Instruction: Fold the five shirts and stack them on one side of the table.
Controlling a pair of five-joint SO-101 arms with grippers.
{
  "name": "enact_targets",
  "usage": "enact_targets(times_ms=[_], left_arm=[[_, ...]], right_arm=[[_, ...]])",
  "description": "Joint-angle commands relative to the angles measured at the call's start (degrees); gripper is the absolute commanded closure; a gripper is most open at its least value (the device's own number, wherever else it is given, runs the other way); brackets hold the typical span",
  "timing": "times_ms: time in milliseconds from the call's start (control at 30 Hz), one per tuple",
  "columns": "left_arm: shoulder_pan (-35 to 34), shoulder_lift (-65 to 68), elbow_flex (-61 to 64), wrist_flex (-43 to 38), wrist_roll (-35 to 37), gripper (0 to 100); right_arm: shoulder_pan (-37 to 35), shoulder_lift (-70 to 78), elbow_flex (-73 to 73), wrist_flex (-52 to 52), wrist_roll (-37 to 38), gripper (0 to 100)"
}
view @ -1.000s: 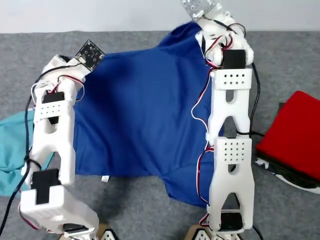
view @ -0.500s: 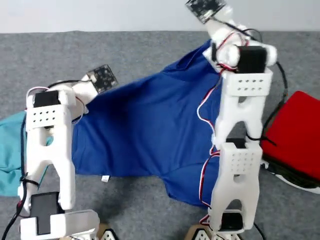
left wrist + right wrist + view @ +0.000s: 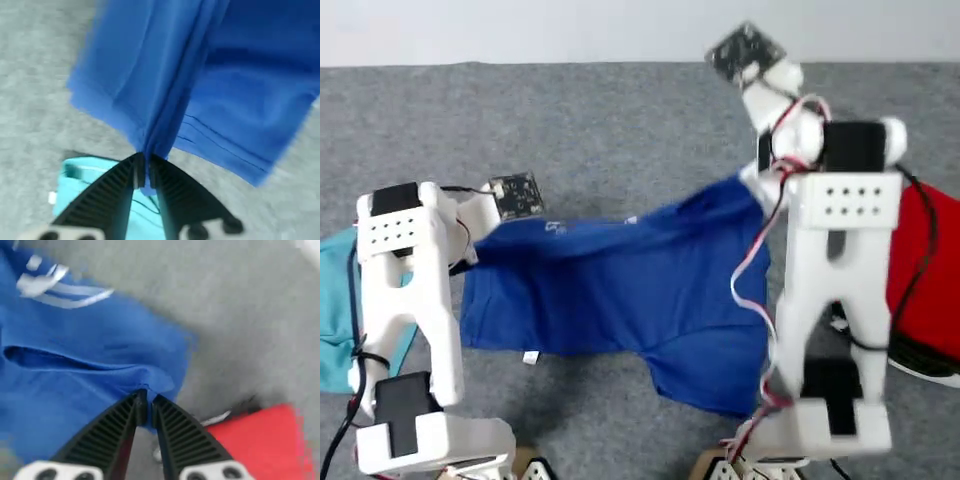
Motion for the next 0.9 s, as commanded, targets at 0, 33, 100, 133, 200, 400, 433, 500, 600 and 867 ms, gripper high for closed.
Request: enact_targets(times_ms=[0, 33, 100, 133, 200, 400, 433, 500, 600, 867], left_arm=[[-0.8, -0.1, -0.7, 3.3, -4.5, 100], [-1.1, -0.1, -0.7, 3.6, -5.5, 100], [-1.5, 0.0, -0.6, 3.5, -6.6, 100], [-1.6, 0.1, -0.3, 3.4, -7.2, 100], [-1.7, 0.7, 0.1, 3.4, -8.3, 100], [-1.7, 5.1, 0.2, 3.5, -8.6, 100], [-1.7, 5.5, 0.2, 3.6, -8.7, 99], [-1.7, 5.9, 0.2, 4.2, -9.6, 99], [-1.7, 5.7, -0.3, 9.1, -13.6, 98], [-1.8, 5.7, -2.7, 12.8, -15.3, 97]], right_arm=[[0.9, -10.2, 14.7, 2.2, -0.4, 98.8], [0.9, -12.1, 18.3, 2.2, -0.4, 98.8], [0.8, -15.7, 24.8, 1.7, -0.4, 98.8], [0.8, -17.5, 27.9, 1.4, -0.4, 98.8], [0.8, -20.8, 33.8, 0.0, -0.4, 98.8], [0.9, -28.4, 47.9, -4.7, -0.3, 98.8], [0.9, -29.1, 49.5, -5.1, -0.3, 98.8], [0.8, -30.3, 52.0, -5.8, -0.4, 98.8], [0.8, -31.2, 54.2, -6.0, -0.4, 98.8], [-0.7, -31.3, 54.5, -5.3, -0.6, 98.6]])
